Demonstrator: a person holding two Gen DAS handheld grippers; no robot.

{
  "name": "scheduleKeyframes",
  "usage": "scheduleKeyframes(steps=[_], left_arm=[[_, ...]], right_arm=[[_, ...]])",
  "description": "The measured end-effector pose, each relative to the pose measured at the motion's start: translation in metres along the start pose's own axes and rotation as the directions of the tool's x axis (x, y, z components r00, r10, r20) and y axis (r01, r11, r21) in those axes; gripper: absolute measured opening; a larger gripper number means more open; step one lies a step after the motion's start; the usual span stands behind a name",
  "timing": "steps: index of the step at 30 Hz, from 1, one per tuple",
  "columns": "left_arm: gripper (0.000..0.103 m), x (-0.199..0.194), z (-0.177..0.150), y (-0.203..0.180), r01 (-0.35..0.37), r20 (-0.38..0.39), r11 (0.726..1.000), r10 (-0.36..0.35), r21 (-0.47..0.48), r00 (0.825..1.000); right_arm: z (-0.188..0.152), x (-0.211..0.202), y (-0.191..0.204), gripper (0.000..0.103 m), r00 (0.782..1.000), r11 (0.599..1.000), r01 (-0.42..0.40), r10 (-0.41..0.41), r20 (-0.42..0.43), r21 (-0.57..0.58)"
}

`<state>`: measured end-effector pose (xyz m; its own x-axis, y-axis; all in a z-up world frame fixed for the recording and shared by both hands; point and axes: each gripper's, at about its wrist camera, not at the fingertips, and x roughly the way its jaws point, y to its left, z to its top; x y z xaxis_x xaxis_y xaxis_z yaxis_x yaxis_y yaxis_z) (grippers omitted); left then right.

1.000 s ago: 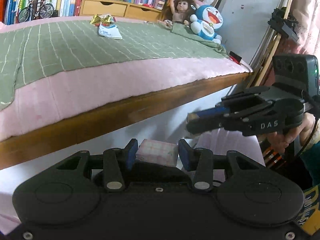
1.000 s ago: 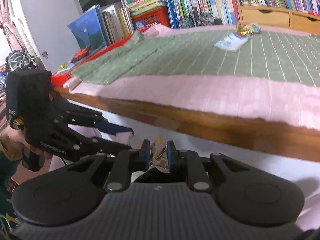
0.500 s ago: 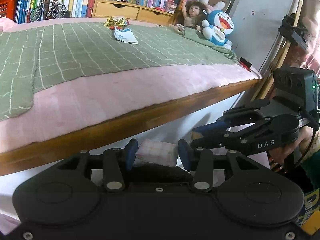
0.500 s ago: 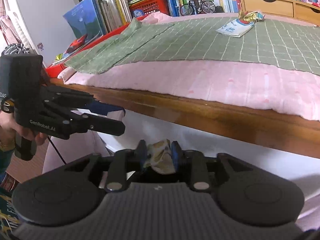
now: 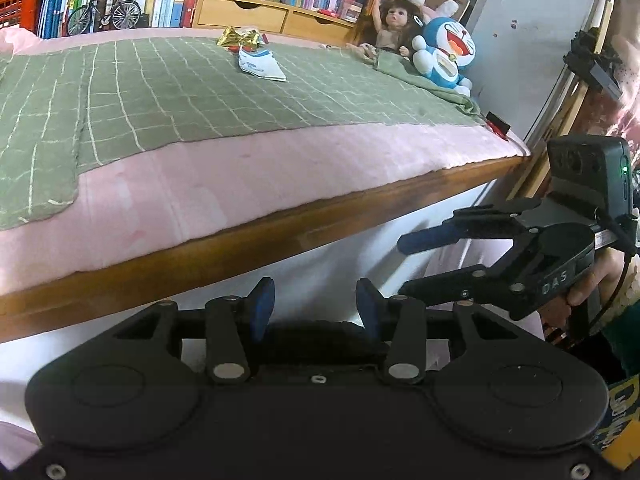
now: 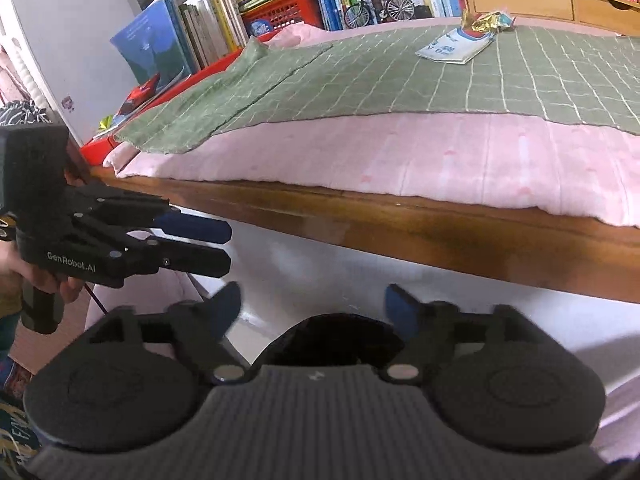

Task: Collect trash
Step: 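Open the right tool to drop the gold foil below the bed, then open the left tool to drop the white block below the bed, then raise both tools back over the remaining trash on the cloth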

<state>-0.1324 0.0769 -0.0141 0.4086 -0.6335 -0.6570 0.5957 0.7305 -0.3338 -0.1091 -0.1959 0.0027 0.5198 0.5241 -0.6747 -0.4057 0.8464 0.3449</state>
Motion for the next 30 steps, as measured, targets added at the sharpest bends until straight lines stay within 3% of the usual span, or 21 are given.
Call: scheduleKeyframes(steps=[11, 16, 22, 30], left_arm=[[0.044, 0.006, 0.001, -0.002, 0.013, -0.007, 1.000, -0.013, 0.006, 1.000], [0.081, 0.006, 0.000, -0.004, -0.001, 0.006, 1.000, 0.001, 0.005, 1.000], [0.102, -0.002, 0.002, -0.001, -0.028, 0.022, 1.000, 0.029, -0.003, 0.999], [0.103, -0.025, 0.021, 0.014, -0.066, 0.059, 0.997, 0.068, -0.032, 0.996]], right_arm=[[-0.004, -0.007, -0.005, 0.103, 0.999, 0.999, 0.044, -0.044, 0.010, 0.028], [-0.006, -0.008, -0.006, 0.103, 0.998, 0.998, 0.055, -0.055, 0.008, 0.035], [-0.005, -0.012, -0.006, 0.103, 0.997, 0.997, 0.071, -0.071, 0.010, 0.034], [0.010, -0.032, -0.004, 0.103, 0.995, 0.996, 0.084, -0.083, 0.061, -0.018]])
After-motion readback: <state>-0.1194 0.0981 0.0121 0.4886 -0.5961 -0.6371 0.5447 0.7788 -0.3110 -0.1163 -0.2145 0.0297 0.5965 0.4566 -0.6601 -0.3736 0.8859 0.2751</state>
